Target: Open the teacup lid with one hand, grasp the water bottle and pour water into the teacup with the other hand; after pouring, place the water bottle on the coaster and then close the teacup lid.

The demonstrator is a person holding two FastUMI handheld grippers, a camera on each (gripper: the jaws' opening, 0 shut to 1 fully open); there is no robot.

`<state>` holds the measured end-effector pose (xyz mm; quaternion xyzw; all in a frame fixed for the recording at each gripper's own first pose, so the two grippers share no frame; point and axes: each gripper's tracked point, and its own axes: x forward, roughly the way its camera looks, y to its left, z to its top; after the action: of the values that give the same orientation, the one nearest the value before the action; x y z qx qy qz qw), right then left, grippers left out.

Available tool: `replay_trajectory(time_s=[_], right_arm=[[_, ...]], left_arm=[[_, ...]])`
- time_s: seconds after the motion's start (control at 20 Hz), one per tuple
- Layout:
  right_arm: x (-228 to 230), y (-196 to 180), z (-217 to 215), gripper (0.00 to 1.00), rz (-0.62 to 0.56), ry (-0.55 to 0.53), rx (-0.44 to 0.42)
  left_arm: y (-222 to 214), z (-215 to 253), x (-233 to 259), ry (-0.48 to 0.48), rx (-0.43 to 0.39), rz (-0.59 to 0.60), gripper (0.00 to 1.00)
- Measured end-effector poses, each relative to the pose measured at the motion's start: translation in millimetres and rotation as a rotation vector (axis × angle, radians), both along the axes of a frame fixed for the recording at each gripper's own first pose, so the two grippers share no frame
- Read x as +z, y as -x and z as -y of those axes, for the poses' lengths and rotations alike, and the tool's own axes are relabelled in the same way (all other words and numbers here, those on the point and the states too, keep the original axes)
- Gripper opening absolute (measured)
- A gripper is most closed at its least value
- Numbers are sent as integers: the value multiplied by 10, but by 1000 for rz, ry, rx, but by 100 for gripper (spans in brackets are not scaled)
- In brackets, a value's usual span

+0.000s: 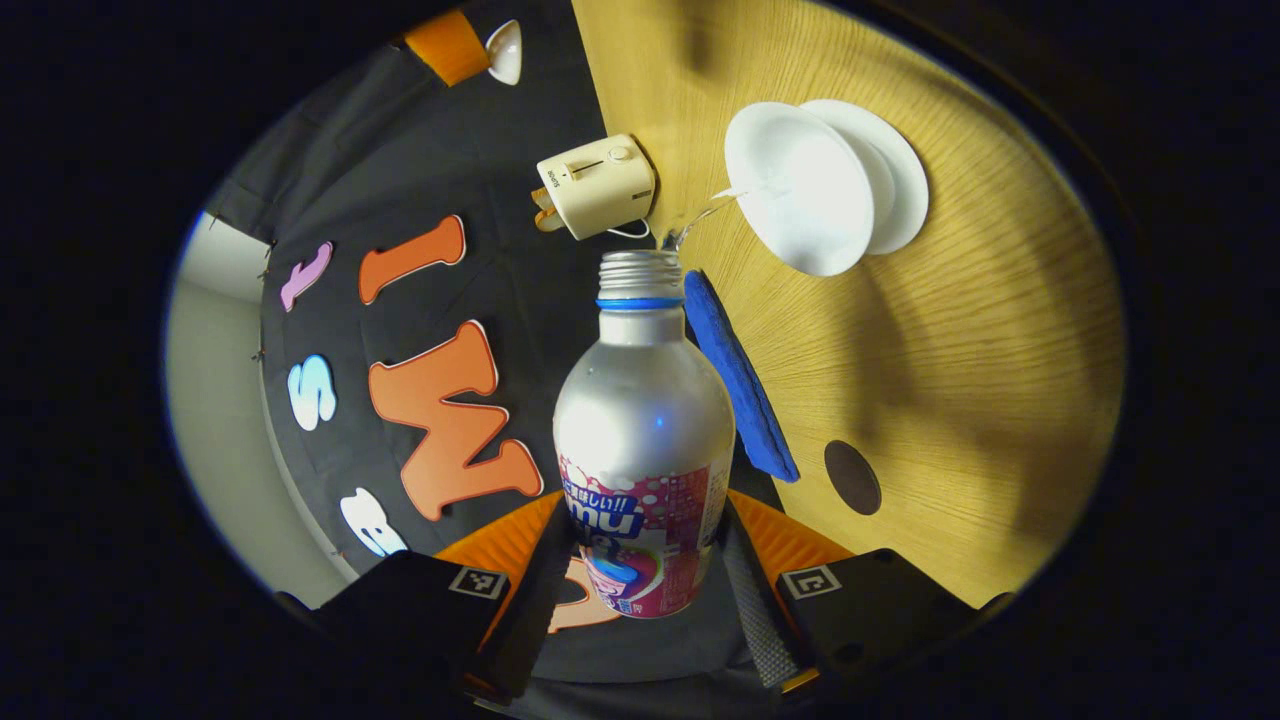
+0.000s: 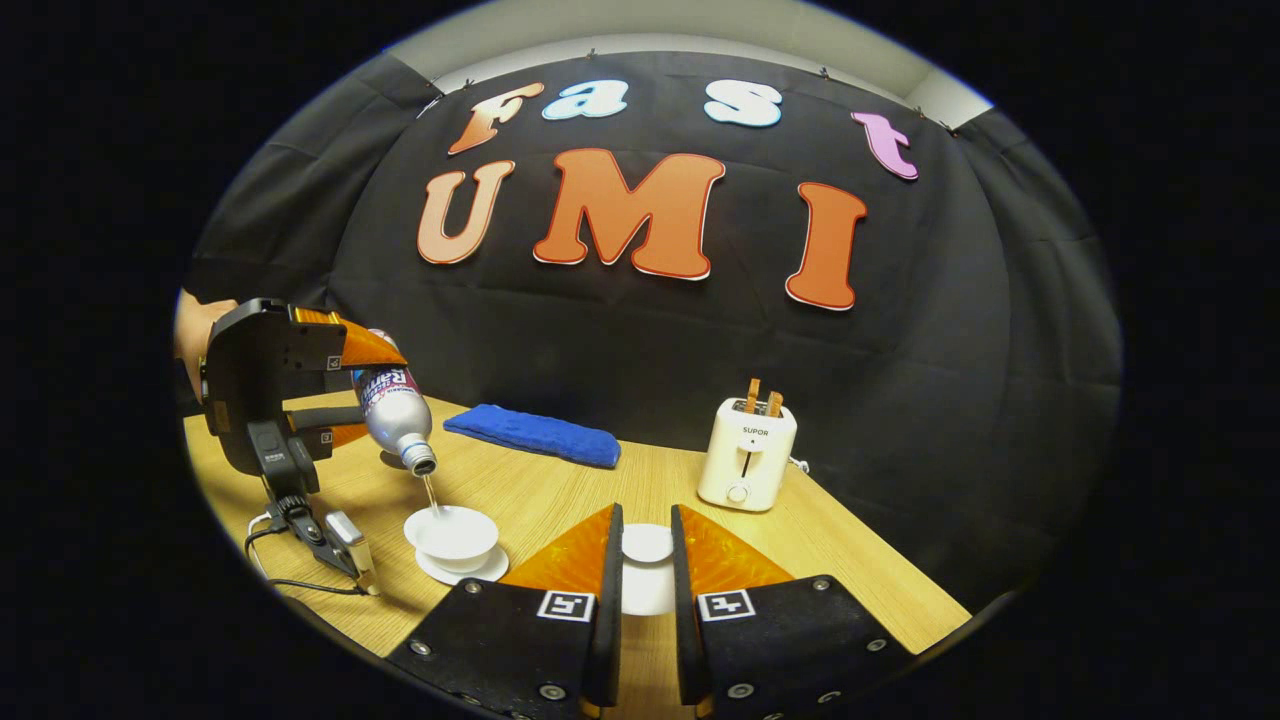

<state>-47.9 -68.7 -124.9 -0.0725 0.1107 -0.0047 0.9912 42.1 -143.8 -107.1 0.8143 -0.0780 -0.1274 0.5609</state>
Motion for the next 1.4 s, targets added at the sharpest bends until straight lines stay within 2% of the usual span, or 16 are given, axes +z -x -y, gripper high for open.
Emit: replay_trajectory(time_s=[0.15, 0.4, 0.45, 0.6, 0.65, 0.75, 0.85, 1.05, 1.1, 1.15, 1.25, 1.4], right_arm=[[7, 7, 2, 24, 3, -3, 3], [39, 2, 15, 24, 8, 3, 5], [47, 3, 16, 24, 8, 3, 5], [67, 16, 20, 24, 8, 3, 7], [69, 15, 25, 24, 8, 4, 7], [76, 10, 31, 24, 7, 7, 7], [83, 13, 29, 24, 6, 5, 7], [103, 22, 43, 24, 6, 7, 6], [105, 23, 38, 24, 6, 6, 6], [104, 24, 43, 24, 4, 5, 4], [100, 13, 56, 24, 4, 3, -3], [107, 20, 48, 23, 4, -4, 2]], left_arm=[[-33, -8, 24, -24, -2, 11, 82], [-28, 5, 65, -52, -10, 29, 84], [-44, 2, 74, -56, -10, 35, 82], [-47, 4, 95, -71, -12, 46, 82], [-43, 3, 100, -79, -15, 49, 84], [-55, 6, 129, -91, -23, 62, 82], [-50, 27, 140, -101, -28, 73, 84], [-30, 39, 162, -120, -42, 92, 84], [-35, 54, 187, -128, -47, 95, 87], [-36, 57, 194, -136, -48, 101, 84], [-72, 64, 223, -148, -43, 103, 87], [-66, 59, 234, -168, -45, 108, 84]])
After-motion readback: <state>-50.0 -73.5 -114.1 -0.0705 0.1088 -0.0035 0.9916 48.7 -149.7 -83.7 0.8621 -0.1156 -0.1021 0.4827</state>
